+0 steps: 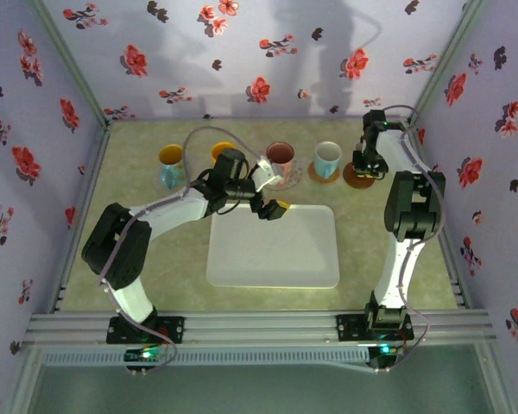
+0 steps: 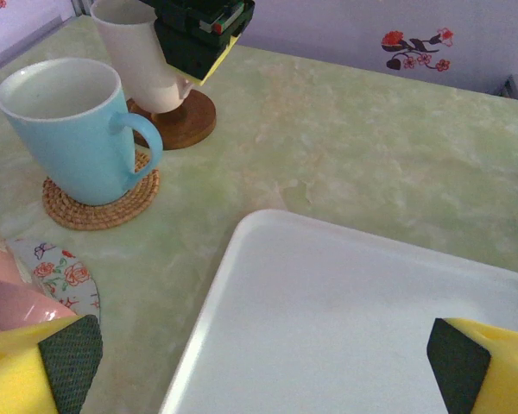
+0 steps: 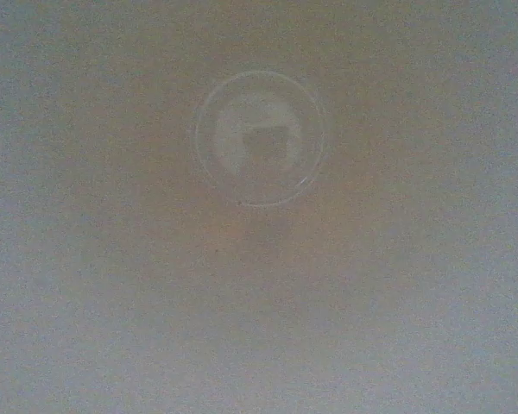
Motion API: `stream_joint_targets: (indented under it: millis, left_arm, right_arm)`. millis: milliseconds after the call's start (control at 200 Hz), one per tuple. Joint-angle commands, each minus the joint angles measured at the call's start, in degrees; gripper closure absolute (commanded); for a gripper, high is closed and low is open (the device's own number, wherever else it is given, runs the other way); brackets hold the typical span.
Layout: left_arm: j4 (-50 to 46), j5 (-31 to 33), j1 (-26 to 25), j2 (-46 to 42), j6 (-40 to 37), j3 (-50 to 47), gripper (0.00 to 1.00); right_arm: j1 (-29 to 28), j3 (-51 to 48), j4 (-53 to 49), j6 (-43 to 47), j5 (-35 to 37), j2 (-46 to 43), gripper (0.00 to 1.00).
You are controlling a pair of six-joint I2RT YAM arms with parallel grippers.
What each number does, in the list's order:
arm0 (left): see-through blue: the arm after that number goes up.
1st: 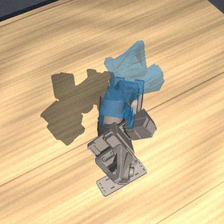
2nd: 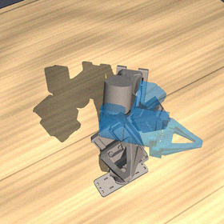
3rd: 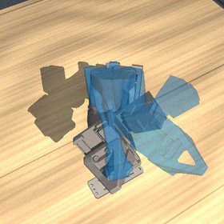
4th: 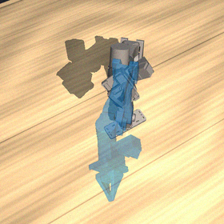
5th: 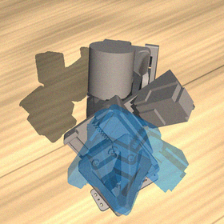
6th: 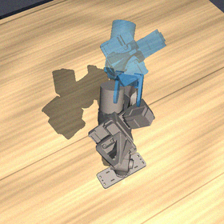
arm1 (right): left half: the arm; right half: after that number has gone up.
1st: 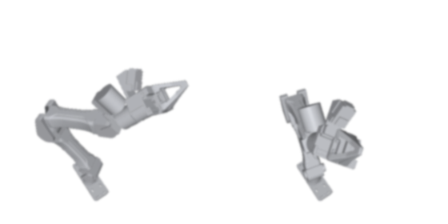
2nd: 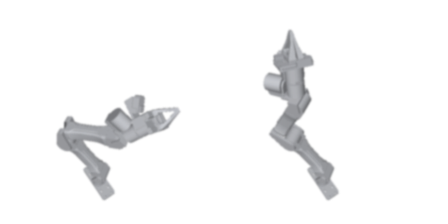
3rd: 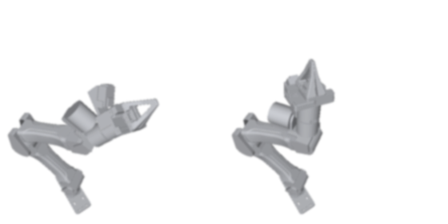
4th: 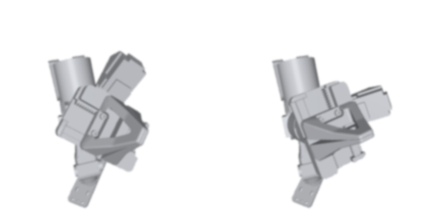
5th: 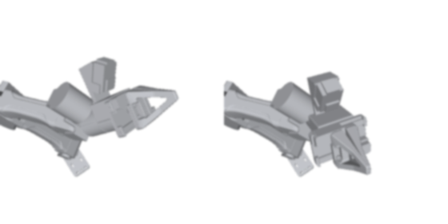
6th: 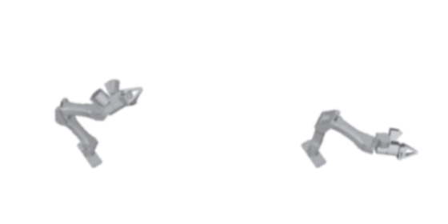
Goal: Place the cup by the coaster
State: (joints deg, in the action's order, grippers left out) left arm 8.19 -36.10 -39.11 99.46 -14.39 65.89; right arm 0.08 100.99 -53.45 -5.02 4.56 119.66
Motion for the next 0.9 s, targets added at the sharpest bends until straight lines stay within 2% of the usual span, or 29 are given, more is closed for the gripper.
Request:
stream_joint_targets:
  millis: [0,205,895]
  left_arm:
    - [-0.9,-0.7,-0.4,0.7,-1.7,1.8,0.0]
    - [-0.9,-0.7,-0.6,0.8,-1.6,1.9,0.0]
    - [-0.6,-1.1,-0.9,2.3,-1.4,3.5,0.0]
  right_arm:
    - [0.4,2.1,-0.7,0.7,0.5,1.2,0.92]
    - [0.4,1.9,-0.9,0.8,0.5,2.0,0.91]
    - [0.2,1.6,-2.4,0.3,-1.7,1.8,0.76]
